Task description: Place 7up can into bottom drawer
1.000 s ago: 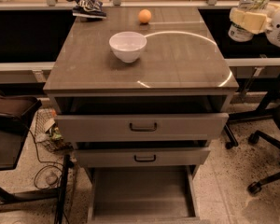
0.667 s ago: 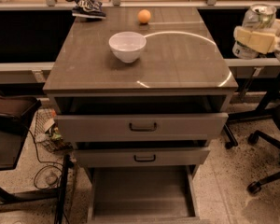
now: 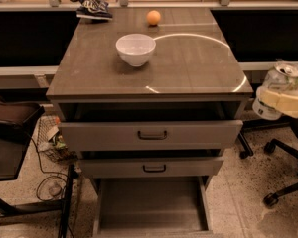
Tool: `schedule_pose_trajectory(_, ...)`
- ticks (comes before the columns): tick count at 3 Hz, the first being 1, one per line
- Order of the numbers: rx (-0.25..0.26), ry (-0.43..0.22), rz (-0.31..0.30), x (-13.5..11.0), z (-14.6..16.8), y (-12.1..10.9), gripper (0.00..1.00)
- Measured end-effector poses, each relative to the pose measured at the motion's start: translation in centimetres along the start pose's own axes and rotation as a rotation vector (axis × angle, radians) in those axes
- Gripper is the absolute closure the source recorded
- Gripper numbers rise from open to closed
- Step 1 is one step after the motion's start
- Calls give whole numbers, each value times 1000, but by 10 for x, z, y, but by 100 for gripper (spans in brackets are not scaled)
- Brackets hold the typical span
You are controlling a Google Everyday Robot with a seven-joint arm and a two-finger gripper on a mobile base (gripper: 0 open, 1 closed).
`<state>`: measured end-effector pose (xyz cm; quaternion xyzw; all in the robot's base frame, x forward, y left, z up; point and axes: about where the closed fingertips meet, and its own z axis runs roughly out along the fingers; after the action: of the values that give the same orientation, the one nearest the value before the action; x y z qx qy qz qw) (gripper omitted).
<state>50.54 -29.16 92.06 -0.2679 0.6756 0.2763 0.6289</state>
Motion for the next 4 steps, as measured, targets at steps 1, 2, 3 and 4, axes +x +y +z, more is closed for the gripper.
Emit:
schedule_pose_trajectory(1, -28, 80, 140, 67, -4, 17, 100)
schedule_pose_trajectory(2, 7, 146, 294, 137, -8, 29, 100)
schedule_pose_trajectory(3, 7, 146, 294, 137, -8, 29, 100)
schedule_pose_trajectory(4, -16, 159, 221, 142, 0, 31, 100)
